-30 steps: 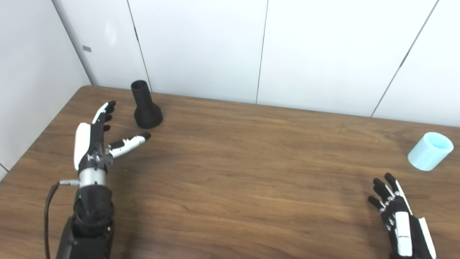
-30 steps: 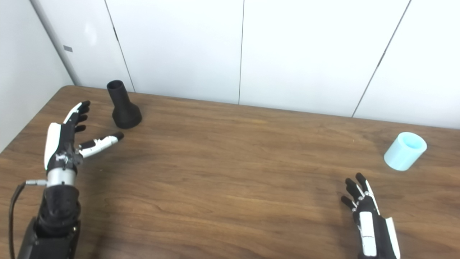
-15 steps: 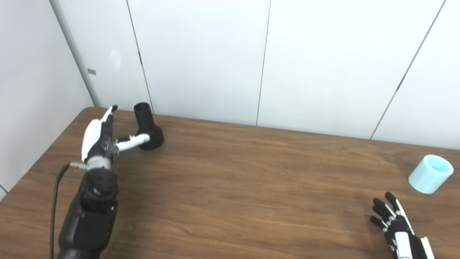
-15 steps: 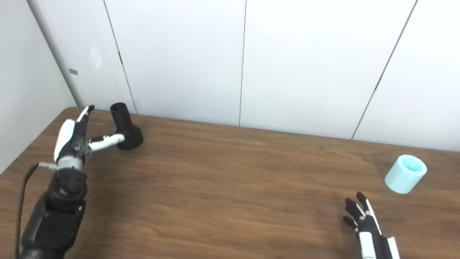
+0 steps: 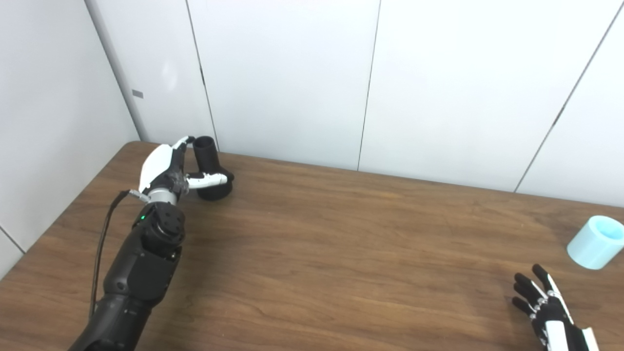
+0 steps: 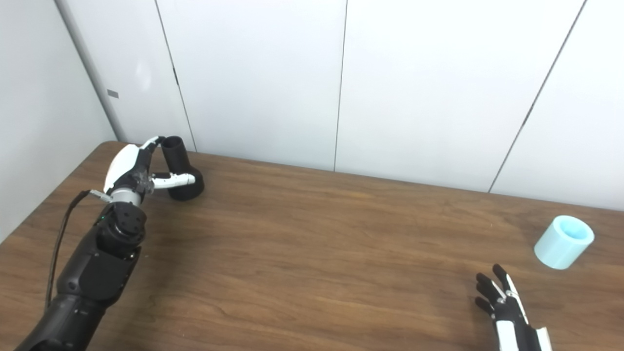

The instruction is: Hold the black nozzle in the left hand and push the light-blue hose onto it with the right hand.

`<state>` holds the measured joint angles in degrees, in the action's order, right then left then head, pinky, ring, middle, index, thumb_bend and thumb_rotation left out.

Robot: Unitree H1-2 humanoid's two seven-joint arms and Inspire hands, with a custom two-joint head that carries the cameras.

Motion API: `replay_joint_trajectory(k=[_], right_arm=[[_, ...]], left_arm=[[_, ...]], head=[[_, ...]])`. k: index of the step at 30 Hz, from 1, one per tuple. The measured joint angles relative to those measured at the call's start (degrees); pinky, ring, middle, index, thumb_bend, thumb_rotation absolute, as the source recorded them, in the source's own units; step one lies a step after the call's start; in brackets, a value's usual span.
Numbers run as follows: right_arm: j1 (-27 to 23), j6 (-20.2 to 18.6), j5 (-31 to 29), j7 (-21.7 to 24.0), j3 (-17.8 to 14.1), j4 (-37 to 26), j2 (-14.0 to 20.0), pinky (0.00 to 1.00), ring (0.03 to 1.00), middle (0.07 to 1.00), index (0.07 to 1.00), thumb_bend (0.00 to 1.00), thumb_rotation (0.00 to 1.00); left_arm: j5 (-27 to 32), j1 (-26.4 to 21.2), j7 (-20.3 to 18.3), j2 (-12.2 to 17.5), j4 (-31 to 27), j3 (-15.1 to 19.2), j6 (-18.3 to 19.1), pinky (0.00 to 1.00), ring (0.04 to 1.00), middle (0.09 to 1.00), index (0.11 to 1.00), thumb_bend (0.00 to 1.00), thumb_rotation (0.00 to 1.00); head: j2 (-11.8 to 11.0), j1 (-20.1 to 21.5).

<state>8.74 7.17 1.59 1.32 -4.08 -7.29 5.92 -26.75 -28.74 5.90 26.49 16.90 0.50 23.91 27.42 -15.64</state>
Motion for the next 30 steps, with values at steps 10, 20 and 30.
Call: replay_joint_trajectory(k=[10,20,30], right_arm=[[-0.19,0.66,2.91,-1.34,0.09,0.12,0.00,0.91,0.874,0.833,0.933,0.62,1.00],[-0.19,0.51,5.15,-2.75,0.05,0.09,-0.18,0.93,0.855,0.795,0.931,0.69,1.00],[-0.17,0.49,6.17,-3.51,0.14,0.01,-0.17,0.98,0.859,0.784,0.933,0.65,1.00]], left_arm=[[-0.02,-0.85,-1.18,0.00,2.65,-0.99,0.32,1.00,1.000,0.975,0.941,1.00,0.31],[-3.26,-1.59,-1.06,0.60,6.98,-3.66,2.48,1.00,0.937,0.896,0.869,0.99,0.34],[-4.17,-2.38,-0.02,0.42,9.95,-4.81,2.53,1.00,0.955,0.885,0.852,0.97,0.32]], head=[[0.35,-0.17],[0.97,0.09],[1.58,0.44]])
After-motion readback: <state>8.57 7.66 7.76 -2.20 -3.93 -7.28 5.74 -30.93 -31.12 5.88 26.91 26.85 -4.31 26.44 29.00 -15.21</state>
